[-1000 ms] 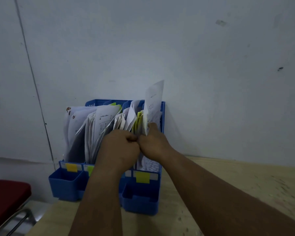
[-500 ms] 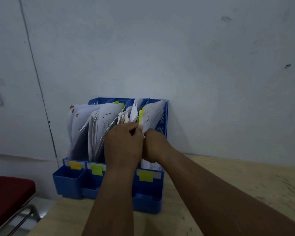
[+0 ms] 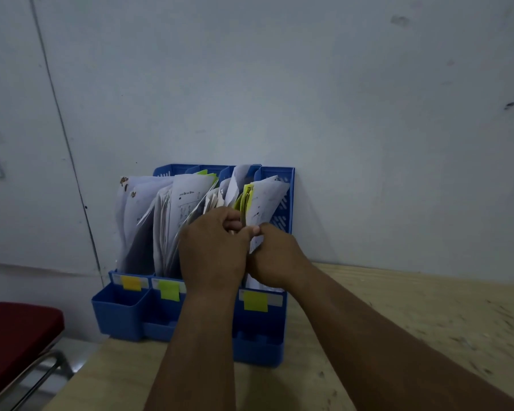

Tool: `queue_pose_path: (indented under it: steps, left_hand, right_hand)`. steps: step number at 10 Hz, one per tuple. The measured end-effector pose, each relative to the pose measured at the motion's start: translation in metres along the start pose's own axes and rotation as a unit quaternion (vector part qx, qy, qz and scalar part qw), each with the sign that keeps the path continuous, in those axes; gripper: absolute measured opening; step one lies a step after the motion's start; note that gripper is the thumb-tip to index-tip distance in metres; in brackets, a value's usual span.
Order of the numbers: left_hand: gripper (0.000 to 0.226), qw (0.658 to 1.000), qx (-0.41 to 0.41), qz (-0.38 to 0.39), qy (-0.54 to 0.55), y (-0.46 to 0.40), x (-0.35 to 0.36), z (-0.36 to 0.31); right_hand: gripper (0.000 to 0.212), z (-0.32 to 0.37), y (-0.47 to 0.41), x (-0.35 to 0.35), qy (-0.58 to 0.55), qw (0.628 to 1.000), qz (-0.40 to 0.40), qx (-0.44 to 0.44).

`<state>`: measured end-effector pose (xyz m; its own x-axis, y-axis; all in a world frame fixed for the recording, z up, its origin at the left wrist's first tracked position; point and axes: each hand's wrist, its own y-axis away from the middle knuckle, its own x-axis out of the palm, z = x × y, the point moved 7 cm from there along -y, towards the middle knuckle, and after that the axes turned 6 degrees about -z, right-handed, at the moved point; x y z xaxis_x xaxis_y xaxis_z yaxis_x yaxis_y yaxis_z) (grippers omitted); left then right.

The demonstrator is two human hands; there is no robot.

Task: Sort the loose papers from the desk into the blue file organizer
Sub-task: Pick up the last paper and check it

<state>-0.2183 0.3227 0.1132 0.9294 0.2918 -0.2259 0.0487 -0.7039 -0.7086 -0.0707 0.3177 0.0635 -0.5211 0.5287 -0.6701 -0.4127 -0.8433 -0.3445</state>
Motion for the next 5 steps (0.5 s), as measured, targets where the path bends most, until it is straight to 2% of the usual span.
queue_pose_path:
  steps: [1,2,5]
  left_hand:
    - [0.024,1.000,0.003,-0.008,-0.007,0.001,0.001,0.005]
    - [0.028,1.000,0.001,-0.013,0.006,0.003,0.002,0.009]
    - [0.026,0.999,0.028,0.007,0.023,0.009,0.000,-0.004]
  right_hand:
    - [0.058,-0.007,0.002,-0.001,-0.042,0.999,-0.006,0.019]
    - [0.052,-0.013,0.005,0.002,-0.054,0.998,-0.019,0.025]
    - [0.063,-0.002,0.029,-0.009,-0.069,0.997,0.004,-0.021]
